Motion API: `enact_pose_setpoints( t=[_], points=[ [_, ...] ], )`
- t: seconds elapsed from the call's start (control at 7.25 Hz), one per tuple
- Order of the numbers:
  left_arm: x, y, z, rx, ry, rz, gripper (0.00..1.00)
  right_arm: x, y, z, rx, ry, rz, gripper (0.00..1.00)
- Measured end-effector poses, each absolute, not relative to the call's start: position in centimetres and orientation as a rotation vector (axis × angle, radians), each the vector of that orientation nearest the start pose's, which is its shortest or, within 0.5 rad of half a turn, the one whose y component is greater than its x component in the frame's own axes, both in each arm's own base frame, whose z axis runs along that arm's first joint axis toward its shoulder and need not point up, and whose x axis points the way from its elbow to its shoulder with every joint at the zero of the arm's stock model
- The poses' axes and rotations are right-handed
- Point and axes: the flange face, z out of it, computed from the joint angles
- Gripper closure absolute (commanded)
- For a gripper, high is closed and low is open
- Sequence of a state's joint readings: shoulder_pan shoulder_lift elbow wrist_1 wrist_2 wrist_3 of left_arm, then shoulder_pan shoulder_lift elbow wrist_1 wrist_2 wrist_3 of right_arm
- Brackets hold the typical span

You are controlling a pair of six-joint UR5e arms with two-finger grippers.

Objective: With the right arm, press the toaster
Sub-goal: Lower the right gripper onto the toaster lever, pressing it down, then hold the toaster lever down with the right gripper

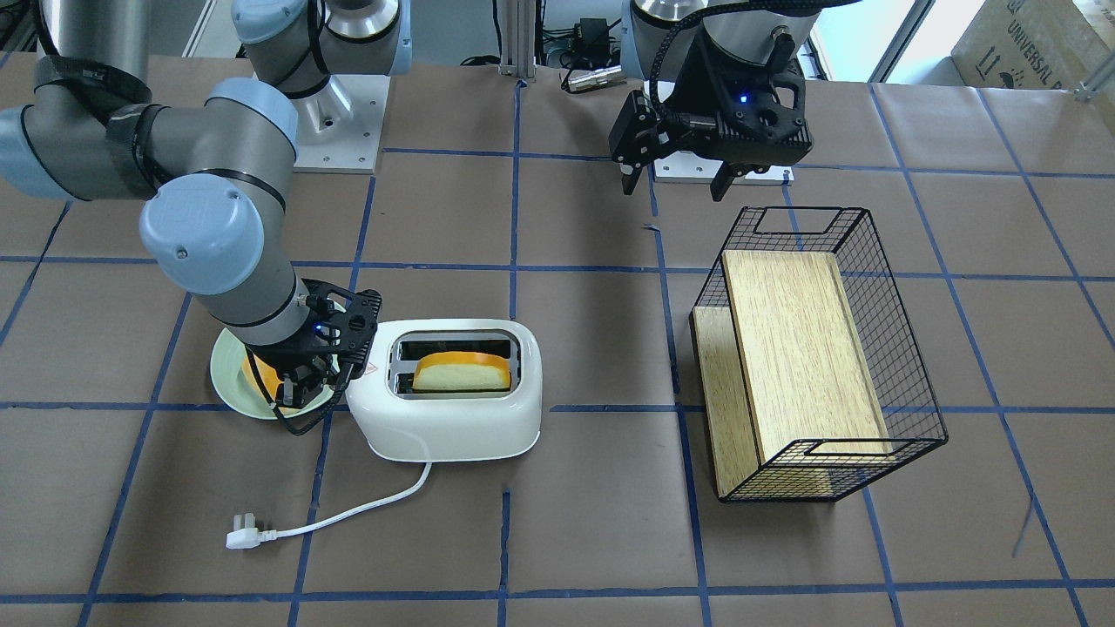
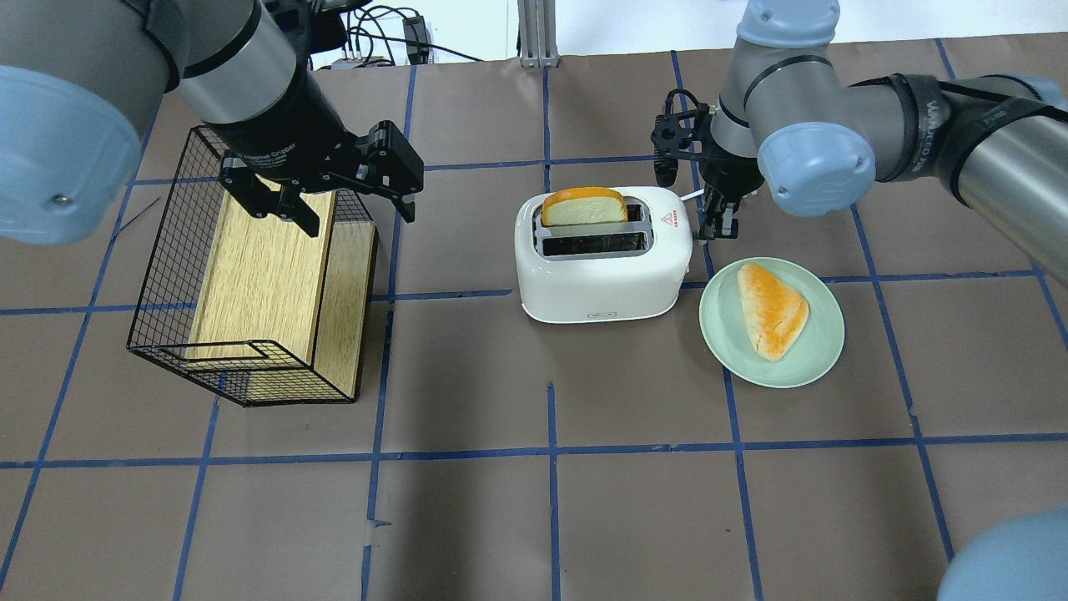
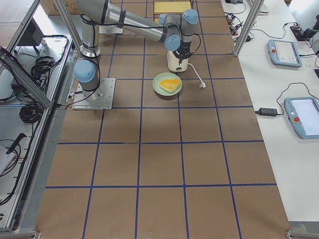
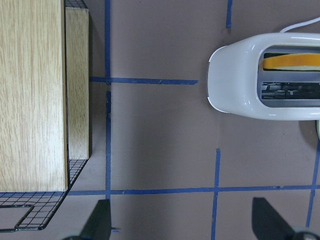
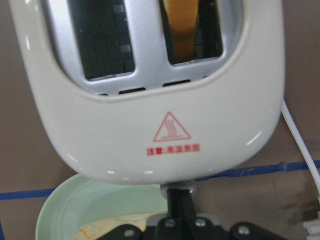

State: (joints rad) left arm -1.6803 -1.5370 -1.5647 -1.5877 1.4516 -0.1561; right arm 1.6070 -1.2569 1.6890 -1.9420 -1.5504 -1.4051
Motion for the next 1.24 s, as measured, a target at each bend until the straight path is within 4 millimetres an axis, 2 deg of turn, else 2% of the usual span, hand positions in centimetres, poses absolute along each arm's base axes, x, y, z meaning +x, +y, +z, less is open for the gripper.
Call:
enact_pose_setpoints(
  t=[1.24],
  points=[
    [-19.7, -46.1, 50.6, -0.073, 3.261, -0.012, 0.00, 15.6, -57.4, 27.3, -2.030, 2.329, 0.046, 0.90]
  ],
)
